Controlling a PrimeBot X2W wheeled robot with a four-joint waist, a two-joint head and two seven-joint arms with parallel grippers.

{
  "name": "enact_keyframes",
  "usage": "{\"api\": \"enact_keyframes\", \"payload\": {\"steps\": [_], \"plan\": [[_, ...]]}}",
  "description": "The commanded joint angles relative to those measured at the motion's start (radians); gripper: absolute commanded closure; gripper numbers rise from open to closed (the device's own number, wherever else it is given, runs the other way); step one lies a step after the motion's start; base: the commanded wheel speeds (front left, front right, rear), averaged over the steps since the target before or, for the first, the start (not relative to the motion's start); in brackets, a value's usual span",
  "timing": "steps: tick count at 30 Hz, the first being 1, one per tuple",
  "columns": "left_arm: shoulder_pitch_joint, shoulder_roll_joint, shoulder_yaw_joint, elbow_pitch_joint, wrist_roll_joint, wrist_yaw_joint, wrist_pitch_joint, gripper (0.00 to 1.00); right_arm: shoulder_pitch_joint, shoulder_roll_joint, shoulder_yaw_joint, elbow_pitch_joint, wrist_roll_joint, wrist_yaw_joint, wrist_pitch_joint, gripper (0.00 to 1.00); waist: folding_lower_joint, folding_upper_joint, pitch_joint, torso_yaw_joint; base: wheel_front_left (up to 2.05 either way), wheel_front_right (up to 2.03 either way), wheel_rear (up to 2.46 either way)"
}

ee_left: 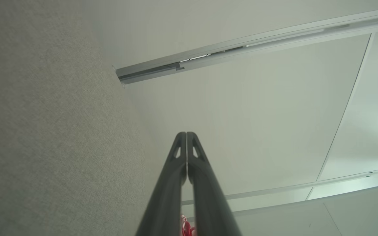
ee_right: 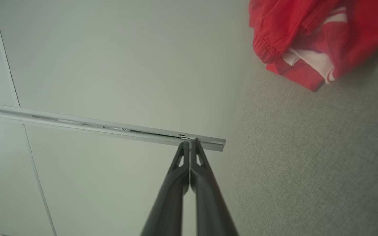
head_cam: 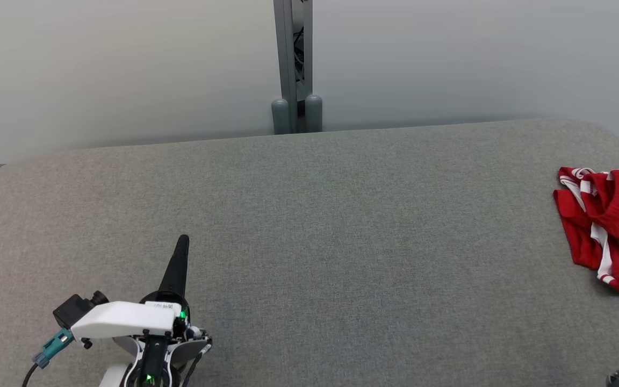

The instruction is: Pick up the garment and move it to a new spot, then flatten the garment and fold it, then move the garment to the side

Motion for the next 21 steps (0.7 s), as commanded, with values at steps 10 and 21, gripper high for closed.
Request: {"api": "enact_keyframes", "payload": {"steps": [10,21], "plan": [[-0.034,0.005,-0.004,0.007,-0.079,-0.019,0.015,1.0,0.007,-0.005,-0.04,-0.01,0.087,0.001,0.032,1.0,0.0,0.0,0.0,-0.001,0.0,0.0,0.0],[-0.05,0.005,-0.008,0.015,-0.14,-0.028,0.026,1.0,0.012,-0.003,-0.067,-0.014,0.154,0.001,0.055,1.0,0.0,0.0,0.0,-0.003,0.0,0.0,0.0]]}}
